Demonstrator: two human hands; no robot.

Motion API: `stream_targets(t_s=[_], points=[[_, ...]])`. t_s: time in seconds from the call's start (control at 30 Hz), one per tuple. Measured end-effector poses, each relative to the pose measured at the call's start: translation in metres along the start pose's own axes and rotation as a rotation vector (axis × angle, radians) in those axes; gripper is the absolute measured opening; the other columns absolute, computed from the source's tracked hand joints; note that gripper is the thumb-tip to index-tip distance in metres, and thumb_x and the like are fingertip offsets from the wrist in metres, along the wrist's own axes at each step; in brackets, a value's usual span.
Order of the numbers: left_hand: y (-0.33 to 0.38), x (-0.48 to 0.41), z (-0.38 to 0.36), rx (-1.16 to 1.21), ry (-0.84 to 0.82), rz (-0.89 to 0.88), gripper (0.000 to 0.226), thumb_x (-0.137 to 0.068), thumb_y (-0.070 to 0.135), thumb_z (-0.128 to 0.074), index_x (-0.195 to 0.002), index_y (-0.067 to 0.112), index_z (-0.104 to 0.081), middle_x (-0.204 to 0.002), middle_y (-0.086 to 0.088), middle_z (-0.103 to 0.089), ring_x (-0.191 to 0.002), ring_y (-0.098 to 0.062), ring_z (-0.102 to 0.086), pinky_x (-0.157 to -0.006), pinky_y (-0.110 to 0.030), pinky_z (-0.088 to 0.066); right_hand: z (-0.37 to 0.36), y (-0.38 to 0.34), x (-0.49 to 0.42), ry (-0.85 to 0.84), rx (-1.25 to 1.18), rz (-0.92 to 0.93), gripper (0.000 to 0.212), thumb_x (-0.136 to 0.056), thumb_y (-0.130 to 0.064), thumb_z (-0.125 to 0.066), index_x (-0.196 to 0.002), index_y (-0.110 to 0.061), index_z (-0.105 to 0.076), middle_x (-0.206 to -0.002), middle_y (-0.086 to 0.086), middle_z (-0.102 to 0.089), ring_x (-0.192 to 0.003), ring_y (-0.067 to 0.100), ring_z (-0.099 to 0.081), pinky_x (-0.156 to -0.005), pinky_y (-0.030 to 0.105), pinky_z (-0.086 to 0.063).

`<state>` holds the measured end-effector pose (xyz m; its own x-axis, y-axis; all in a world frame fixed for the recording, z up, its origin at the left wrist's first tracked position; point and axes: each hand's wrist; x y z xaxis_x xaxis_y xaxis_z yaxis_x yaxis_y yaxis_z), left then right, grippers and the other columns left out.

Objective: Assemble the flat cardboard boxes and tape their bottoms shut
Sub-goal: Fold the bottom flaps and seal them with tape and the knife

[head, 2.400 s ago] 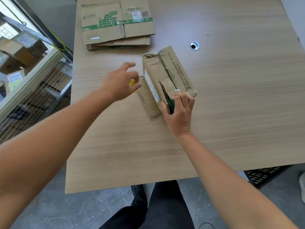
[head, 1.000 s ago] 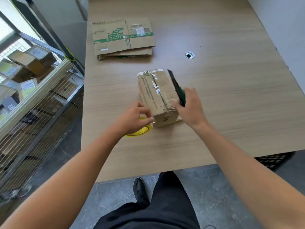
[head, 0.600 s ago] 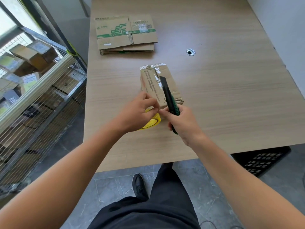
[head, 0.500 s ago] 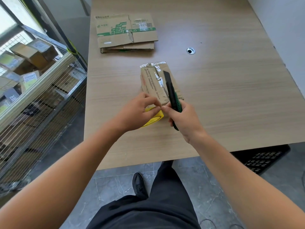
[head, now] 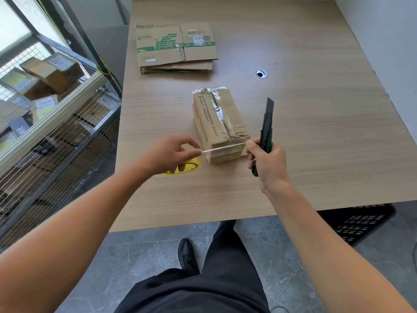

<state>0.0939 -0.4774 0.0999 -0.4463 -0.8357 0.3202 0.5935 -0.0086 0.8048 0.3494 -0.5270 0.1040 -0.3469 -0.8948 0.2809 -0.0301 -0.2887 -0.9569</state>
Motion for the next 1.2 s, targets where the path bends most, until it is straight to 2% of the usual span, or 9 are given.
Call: stream_targets(t_s=[0.23,0.47,0.7,0.8,0.9,0.97,1.03,1.1,1.2], points=[[0.006,-0.035,-0.004,-0.244,0.069,0.030,0.016,-0.095,0.051,-0.059,-0.086,0.038,-0.064,-0.058,0.009,-0.069,-0.039,-0.012,-0.059,-0.051,-0.024,-0.047,0.004,0.022,-0.037,0.082,0.078,-0.042,0.015,-0.090,-0.017,-0.070,-0.076,-0.017,-0.064,-0.066,-0.002,-0.060,-0.052,0.015,-0.048,-0.045,0.024,-0.041],[0.003,-0.055,-0.017,-0.295,0.162,0.075,0.017,-0.095,0.052,-0.058,-0.082,0.041,-0.061,-0.055,0.012,-0.067,-0.037,-0.009,-0.058,-0.046,-0.022,-0.044,0.004,0.034,-0.069,0.057,0.135,-0.047,0.019,-0.089,-0.018,-0.070,-0.074,-0.018,-0.059,-0.073,0.006,-0.059,-0.061,0.022,-0.047,-0.060,0.036,-0.042],[-0.012,-0.062,-0.029,-0.241,0.120,0.112,0.015,-0.094,0.054,-0.059,-0.086,0.041,-0.063,-0.060,0.011,-0.069,-0.041,-0.001,-0.054,-0.052,-0.025,-0.045,0.019,0.058,-0.092,-0.106,0.187,-0.085,0.015,-0.087,-0.029,-0.069,-0.080,-0.017,-0.062,-0.056,-0.010,-0.057,-0.054,0.012,-0.055,-0.048,0.029,-0.050],[-0.021,-0.060,-0.033,-0.220,0.162,0.090,0.023,-0.086,0.061,-0.065,-0.091,0.039,-0.067,-0.067,0.011,-0.068,-0.057,-0.005,-0.059,-0.057,-0.027,-0.047,0.028,0.069,-0.098,-0.221,0.295,0.036,0.020,-0.092,-0.041,-0.069,-0.085,-0.022,-0.066,-0.063,-0.010,-0.064,-0.062,0.009,-0.062,-0.052,0.031,-0.055],[-0.022,-0.063,-0.042,-0.397,0.308,0.027,0.042,-0.079,0.071,-0.067,-0.096,0.033,-0.071,-0.078,0.006,-0.070,-0.072,-0.019,-0.064,-0.065,-0.035,-0.054,0.036,0.077,-0.103,-0.205,0.496,0.262,0.035,-0.094,-0.050,-0.067,-0.085,-0.015,-0.064,-0.070,0.004,-0.057,-0.064,0.023,-0.060,-0.057,0.043,-0.054],[-0.019,-0.066,-0.043,-0.448,0.350,0.012,0.042,-0.081,0.069,-0.065,-0.098,0.032,-0.072,-0.082,0.000,-0.073,-0.074,-0.025,-0.065,-0.066,-0.041,-0.055,0.041,0.078,-0.111,-0.156,0.575,0.536,0.030,-0.094,-0.041,-0.071,-0.085,-0.013,-0.064,-0.076,0.003,-0.050,-0.068,0.019,-0.051,-0.062,0.033,-0.045],[-0.016,-0.066,-0.043,-0.468,0.354,0.017,0.041,-0.083,0.067,-0.064,-0.098,0.030,-0.072,-0.079,-0.002,-0.072,-0.073,-0.027,-0.065,-0.065,-0.042,-0.054,0.043,0.074,-0.120,-0.163,0.587,0.744,0.030,-0.091,-0.029,-0.077,-0.111,-0.006,-0.073,-0.089,0.009,-0.054,-0.080,0.016,-0.053,-0.073,0.024,-0.047],[-0.014,-0.067,-0.042,-0.487,0.352,0.029,0.040,-0.082,0.066,-0.064,-0.095,0.029,-0.071,-0.068,0.000,-0.064,-0.069,-0.028,-0.062,-0.063,-0.039,-0.053,0.040,0.070,-0.133,-0.246,0.579,0.866,0.047,-0.090,-0.028,-0.078,-0.128,-0.002,-0.067,-0.098,0.016,-0.055,-0.087,0.020,-0.056,-0.081,0.023,-0.049],[-0.013,-0.070,-0.044,-0.529,0.388,0.027,0.045,-0.078,0.071,-0.058,-0.092,0.031,-0.072,-0.059,0.007,-0.051,-0.063,-0.025,-0.056,-0.056,-0.033,-0.045,0.027,0.069,-0.145,-0.397,0.614,0.954,0.050,-0.092,-0.036,-0.073,-0.130,-0.004,-0.067,-0.101,0.015,-0.052,-0.089,0.017,-0.052,-0.080,0.024,-0.050]])
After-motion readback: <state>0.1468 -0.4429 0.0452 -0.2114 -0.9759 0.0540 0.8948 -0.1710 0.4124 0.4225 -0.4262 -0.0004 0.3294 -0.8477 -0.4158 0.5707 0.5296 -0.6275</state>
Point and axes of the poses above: each hand's wrist, its own x-axis away from the middle knuckle, its own z-axis out of the back of the hand, y = z × x
